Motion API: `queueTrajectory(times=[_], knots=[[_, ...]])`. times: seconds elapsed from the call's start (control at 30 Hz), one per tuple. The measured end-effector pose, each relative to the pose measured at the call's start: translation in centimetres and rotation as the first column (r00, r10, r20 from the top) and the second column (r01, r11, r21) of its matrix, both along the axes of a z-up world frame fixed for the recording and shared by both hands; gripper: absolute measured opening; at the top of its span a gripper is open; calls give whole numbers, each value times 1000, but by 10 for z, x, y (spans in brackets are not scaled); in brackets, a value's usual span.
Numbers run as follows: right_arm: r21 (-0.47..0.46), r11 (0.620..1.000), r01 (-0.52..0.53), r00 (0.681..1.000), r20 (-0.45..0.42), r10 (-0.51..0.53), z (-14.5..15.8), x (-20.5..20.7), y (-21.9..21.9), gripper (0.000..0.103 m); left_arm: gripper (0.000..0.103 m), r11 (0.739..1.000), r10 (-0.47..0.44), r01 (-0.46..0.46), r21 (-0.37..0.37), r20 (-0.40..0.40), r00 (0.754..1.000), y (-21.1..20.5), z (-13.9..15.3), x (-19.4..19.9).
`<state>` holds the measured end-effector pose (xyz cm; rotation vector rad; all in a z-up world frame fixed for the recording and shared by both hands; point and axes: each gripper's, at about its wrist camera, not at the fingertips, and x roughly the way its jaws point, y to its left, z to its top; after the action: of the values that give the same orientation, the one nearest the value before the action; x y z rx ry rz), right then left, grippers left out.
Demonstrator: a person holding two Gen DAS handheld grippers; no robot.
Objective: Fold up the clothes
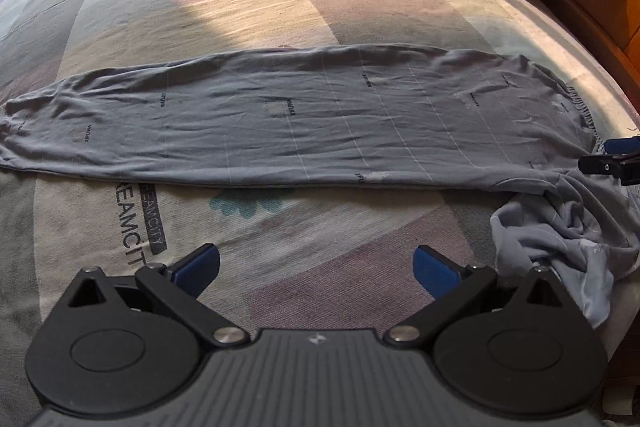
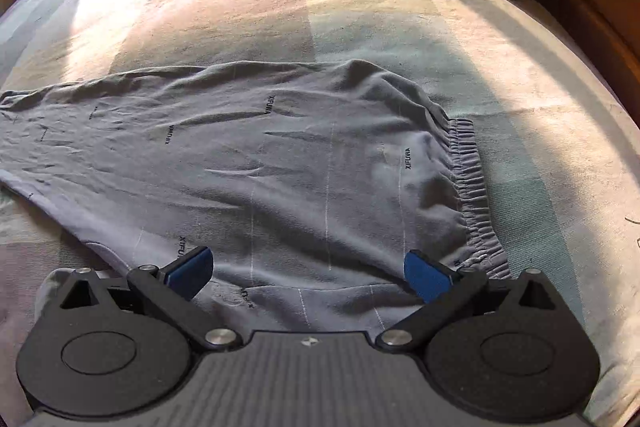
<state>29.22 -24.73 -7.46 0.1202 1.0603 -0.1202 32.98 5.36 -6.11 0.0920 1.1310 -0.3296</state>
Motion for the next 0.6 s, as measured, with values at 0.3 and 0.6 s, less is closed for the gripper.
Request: queueTrajectory(times=[0.3,0.6], knots=[[5,916,-400,916,-2,400,15,-64,82,103,102,994,102,-105,-21,-106,989,-27,-5,-53],[-193,779,-596,799,-51,599,-15,-75,139,103,102,993,116,-120,-16,-143,983,-42,-6,-73]])
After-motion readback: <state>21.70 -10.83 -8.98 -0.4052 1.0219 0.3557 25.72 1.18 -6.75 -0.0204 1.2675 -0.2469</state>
